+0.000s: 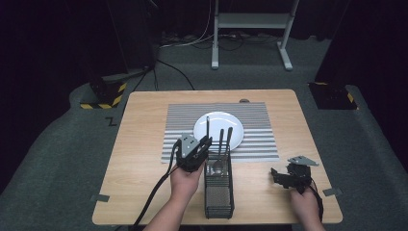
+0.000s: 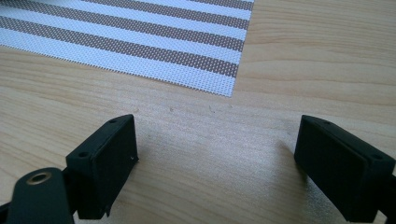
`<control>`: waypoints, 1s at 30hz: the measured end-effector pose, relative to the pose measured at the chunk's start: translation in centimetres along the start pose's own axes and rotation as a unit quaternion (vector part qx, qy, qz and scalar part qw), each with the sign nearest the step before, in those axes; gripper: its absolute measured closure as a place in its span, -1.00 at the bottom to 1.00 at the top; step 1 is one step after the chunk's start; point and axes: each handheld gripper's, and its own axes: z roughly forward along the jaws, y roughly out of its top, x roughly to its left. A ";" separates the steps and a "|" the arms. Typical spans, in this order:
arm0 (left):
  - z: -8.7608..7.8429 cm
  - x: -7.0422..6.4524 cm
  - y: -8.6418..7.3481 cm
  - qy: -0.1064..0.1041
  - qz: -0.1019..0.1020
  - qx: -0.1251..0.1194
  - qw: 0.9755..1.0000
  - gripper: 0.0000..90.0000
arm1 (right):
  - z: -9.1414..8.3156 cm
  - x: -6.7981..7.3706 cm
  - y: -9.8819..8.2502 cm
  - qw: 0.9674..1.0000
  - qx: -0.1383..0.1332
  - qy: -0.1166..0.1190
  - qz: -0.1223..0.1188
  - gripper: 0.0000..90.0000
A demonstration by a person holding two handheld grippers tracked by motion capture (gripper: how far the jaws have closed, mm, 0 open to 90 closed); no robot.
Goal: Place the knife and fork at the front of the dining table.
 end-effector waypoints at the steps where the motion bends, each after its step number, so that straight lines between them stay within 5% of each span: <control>1: -0.2 0.0 -0.1 0.002 -0.001 -0.002 1.000 0.80 | 0.0 0.0 0.0 1.000 0.000 0.000 0.000 -0.71; 16: -1.8 -0.8 0.7 0.013 0.011 -0.042 0.999 0.80 | 0.0 0.0 0.0 1.000 0.000 0.000 0.000 -0.71; 30: -3.4 -2.0 3.4 -0.004 0.031 -0.082 0.996 0.81 | 0.0 0.0 0.0 1.000 0.000 0.000 0.000 -0.71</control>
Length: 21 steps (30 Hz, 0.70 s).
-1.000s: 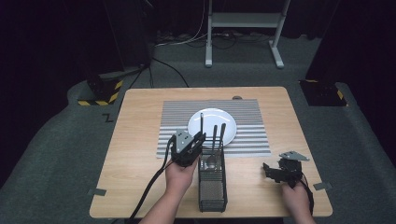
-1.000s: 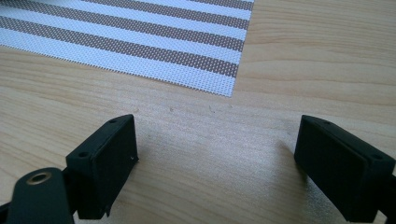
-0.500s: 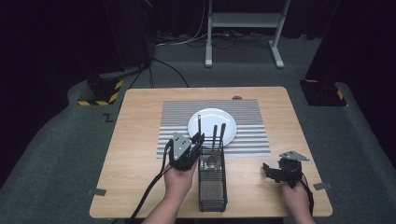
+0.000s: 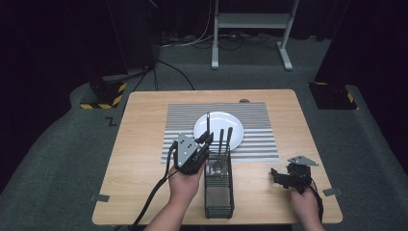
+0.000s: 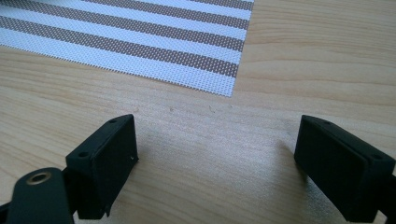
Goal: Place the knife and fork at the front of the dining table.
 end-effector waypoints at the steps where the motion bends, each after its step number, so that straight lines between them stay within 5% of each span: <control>1: -0.1 0.0 0.3 -0.001 0.001 -0.004 1.000 0.81 | 0.0 0.0 0.0 1.000 0.000 0.000 0.000 -0.71; 21: -2.8 0.4 4.9 -0.011 0.005 -0.052 0.999 0.81 | 0.0 0.0 0.0 1.000 0.001 0.000 0.000 -0.71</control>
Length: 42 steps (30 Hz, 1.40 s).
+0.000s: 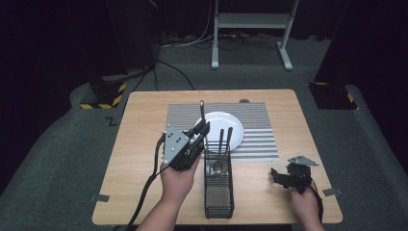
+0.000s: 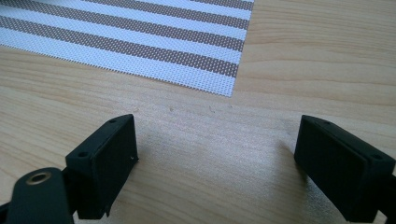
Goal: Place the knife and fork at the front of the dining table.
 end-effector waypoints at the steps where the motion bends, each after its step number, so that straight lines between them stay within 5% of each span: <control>1: -0.1 0.1 0.1 0.000 0.001 0.000 1.000 0.81 | 0.0 0.0 0.0 1.000 0.000 0.000 0.000 -0.71; 13: -1.4 2.3 -0.3 0.028 0.003 0.010 1.000 0.81 | 0.0 0.0 0.0 1.000 0.000 0.000 -0.002 -0.71; 24: -1.5 5.2 -3.6 0.054 -0.005 0.049 0.997 0.81 | 0.0 0.0 0.0 1.000 0.000 0.001 -0.001 -0.71; 42: 0.3 9.2 -7.5 0.059 -0.043 0.079 0.994 0.81 | 0.1 0.3 0.0 1.000 0.001 0.018 -0.020 -0.72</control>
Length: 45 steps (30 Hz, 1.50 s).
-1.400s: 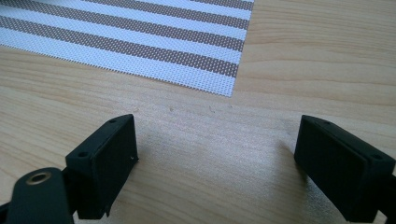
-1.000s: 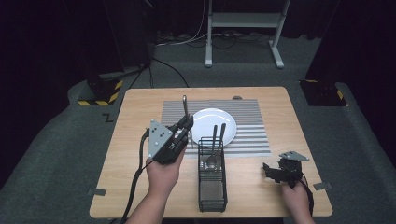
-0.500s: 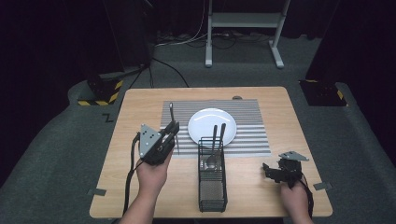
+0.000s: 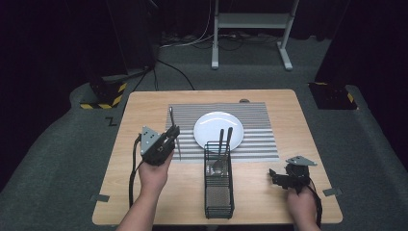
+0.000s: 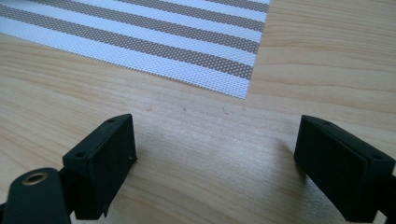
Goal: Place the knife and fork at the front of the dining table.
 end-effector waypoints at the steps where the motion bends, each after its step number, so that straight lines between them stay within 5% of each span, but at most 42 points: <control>1: 0.2 0.1 -0.1 0.001 0.000 0.002 1.000 0.81 | 0.0 0.0 0.0 1.000 0.000 0.001 0.000 -0.72; 18: 3.6 2.3 -2.3 0.019 -0.025 0.046 0.998 0.81 | 0.1 0.1 0.1 1.000 0.002 -0.003 0.003 -0.74; 34: 5.6 3.3 -2.7 0.032 -0.039 0.078 0.996 0.82 | 0.0 0.1 0.1 1.000 0.002 -0.004 0.004 -0.74; 45: 8.3 4.0 -2.6 0.042 -0.059 0.108 0.991 0.82 | 0.0 0.1 0.1 1.000 0.002 -0.003 0.003 -0.74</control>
